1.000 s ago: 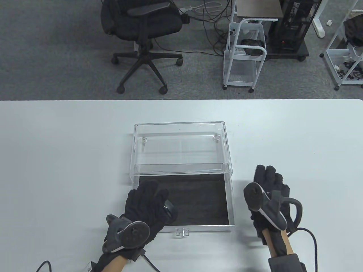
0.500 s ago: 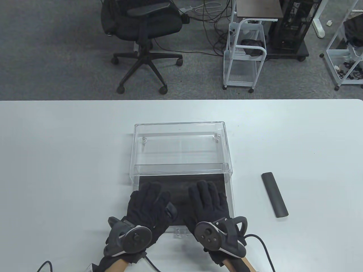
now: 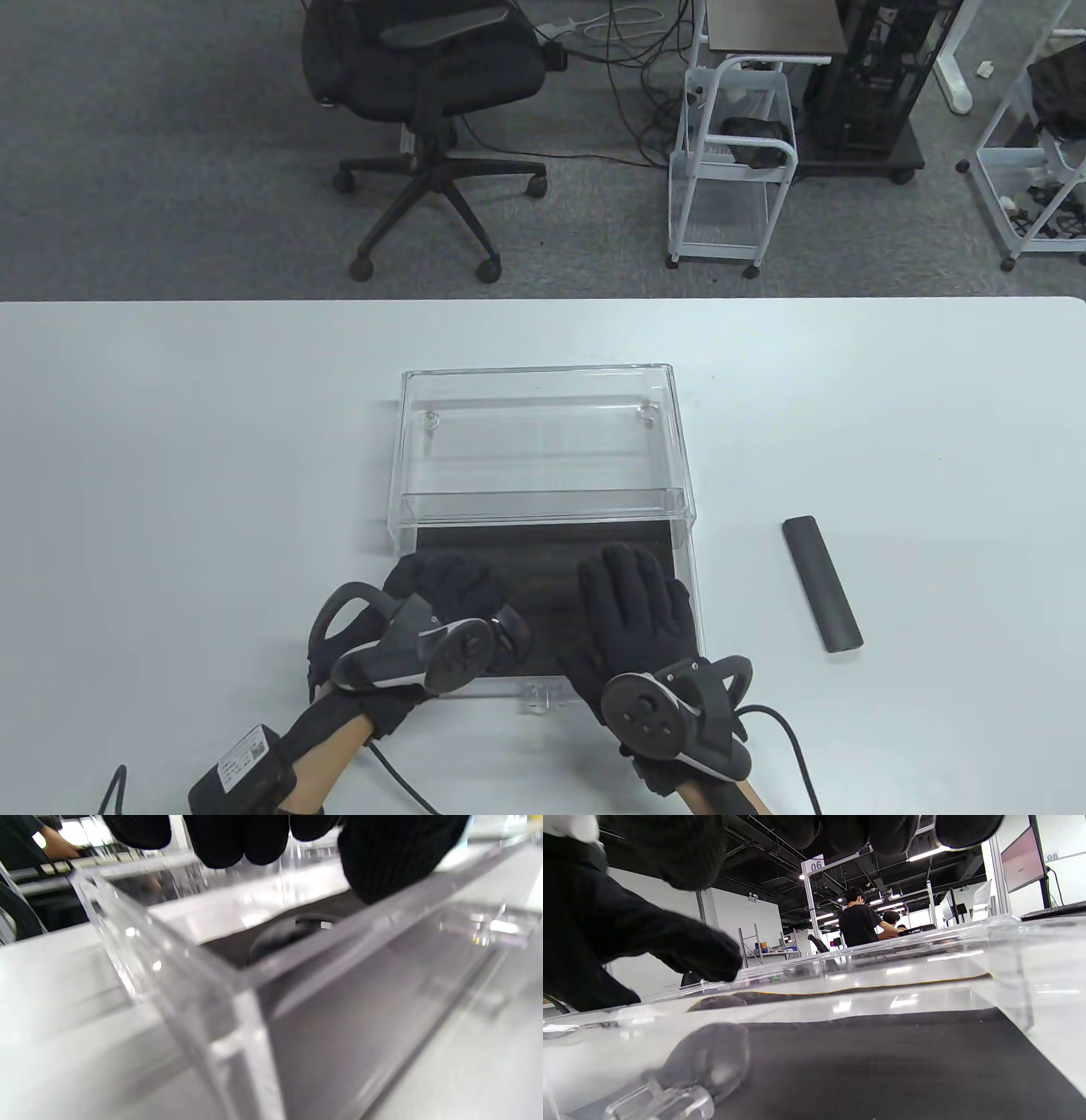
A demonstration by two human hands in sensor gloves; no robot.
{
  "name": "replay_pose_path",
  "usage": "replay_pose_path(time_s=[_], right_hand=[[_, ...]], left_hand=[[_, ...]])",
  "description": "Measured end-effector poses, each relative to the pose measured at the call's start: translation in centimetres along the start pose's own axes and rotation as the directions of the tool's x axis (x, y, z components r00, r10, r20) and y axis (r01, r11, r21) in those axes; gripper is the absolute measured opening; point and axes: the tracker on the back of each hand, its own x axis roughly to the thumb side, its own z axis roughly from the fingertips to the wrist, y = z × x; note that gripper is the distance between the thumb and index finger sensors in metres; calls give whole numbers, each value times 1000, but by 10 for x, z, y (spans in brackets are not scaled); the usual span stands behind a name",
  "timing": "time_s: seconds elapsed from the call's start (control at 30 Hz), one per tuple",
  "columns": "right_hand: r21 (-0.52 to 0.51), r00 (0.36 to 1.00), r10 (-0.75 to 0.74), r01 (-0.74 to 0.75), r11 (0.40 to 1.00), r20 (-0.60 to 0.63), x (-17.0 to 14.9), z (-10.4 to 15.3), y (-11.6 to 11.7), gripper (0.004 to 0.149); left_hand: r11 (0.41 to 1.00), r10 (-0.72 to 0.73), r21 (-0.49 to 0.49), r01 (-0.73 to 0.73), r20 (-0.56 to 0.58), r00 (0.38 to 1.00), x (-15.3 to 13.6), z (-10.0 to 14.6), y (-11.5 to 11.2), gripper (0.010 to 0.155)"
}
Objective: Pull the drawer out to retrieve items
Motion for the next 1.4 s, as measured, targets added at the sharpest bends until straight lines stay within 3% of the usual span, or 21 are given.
replay_pose_path(time_s=[0.17,0.33,0.63,0.73,1.07,1.23,1.4], right_hand=[[7,1000,-9,9,1000,0,0,0,1,89],[13,1000,-9,9,1000,2,0,0,1,88],[18,1000,-22,22,1000,-10,-2,1,2,88],[23,999,-27,28,999,-27,-5,0,4,88],[29,999,-31,32,999,-42,-10,-2,8,88],[21,998,-58,59,998,-31,-12,-1,9,88],[48,994,-95,93,995,53,-8,2,7,92]], left_hand=[[984,8,-177,-4,23,1000,-2,-21,-4,90],[957,-73,-281,78,29,997,4,-40,-13,92],[926,-127,-359,118,-3,992,7,-57,-22,92],[925,-80,-372,74,0,997,3,-57,-23,91],[956,-34,-293,28,-17,999,-5,-45,-21,91],[971,-26,-239,24,-6,1000,-5,-35,-1,92],[992,-105,-67,104,-14,994,9,-12,31,92]])
